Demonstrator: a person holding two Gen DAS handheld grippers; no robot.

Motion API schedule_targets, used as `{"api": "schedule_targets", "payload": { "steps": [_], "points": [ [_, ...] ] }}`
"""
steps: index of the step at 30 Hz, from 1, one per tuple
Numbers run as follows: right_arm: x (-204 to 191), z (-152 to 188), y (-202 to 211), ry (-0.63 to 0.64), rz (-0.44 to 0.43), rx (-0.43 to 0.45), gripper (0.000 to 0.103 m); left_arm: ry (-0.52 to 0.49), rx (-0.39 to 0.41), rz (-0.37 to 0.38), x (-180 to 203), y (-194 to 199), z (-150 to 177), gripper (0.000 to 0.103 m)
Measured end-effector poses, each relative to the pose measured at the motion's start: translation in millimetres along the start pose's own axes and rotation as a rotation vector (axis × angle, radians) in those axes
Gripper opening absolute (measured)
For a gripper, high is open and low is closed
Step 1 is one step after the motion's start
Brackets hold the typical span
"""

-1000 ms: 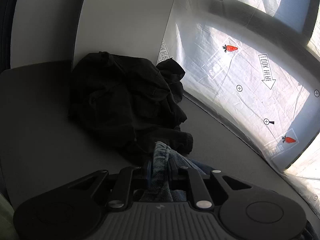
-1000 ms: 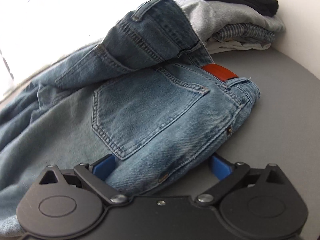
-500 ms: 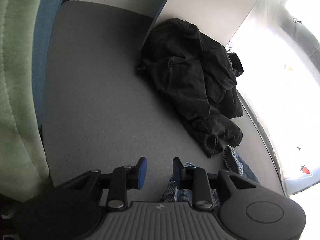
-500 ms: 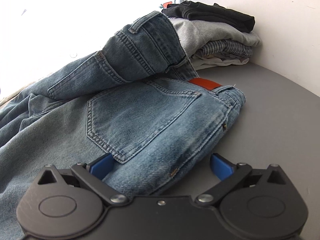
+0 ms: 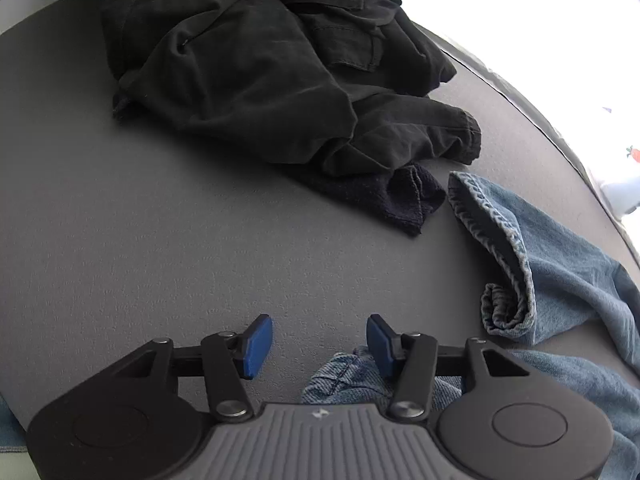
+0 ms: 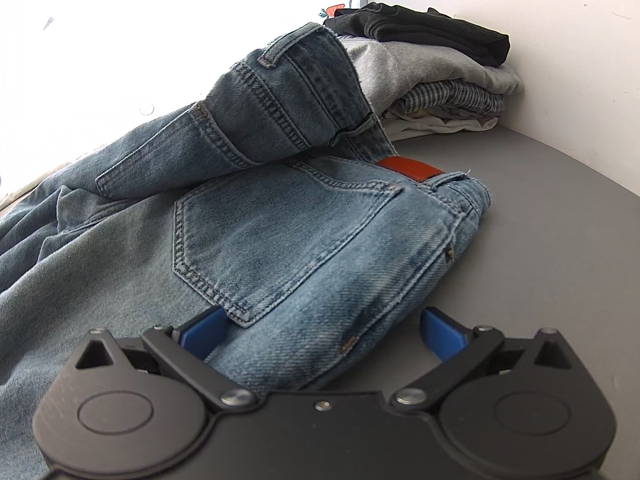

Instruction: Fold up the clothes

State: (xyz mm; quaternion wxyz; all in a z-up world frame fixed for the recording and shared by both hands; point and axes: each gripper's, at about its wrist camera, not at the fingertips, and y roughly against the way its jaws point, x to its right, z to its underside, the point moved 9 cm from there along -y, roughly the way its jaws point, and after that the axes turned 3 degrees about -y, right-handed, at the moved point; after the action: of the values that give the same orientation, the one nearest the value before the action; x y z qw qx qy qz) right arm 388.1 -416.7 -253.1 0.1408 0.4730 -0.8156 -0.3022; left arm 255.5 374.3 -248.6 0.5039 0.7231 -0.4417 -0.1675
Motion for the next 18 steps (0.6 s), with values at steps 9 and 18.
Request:
{"api": "schedule_targets", "payload": {
  "steps": [9, 18],
  "points": [
    [0.4, 1.4, 2.6, -0.010, 0.019, 0.002, 0.103, -0.182, -0.060, 0.090, 30.5, 5.2, 27.4, 0.056],
    [1.1, 1.9, 3.1, -0.014, 0.016, 0.002, 0.103, -0.265, 0.005, 0.082, 46.7, 21.9, 43.5, 0.029]
  ]
}}
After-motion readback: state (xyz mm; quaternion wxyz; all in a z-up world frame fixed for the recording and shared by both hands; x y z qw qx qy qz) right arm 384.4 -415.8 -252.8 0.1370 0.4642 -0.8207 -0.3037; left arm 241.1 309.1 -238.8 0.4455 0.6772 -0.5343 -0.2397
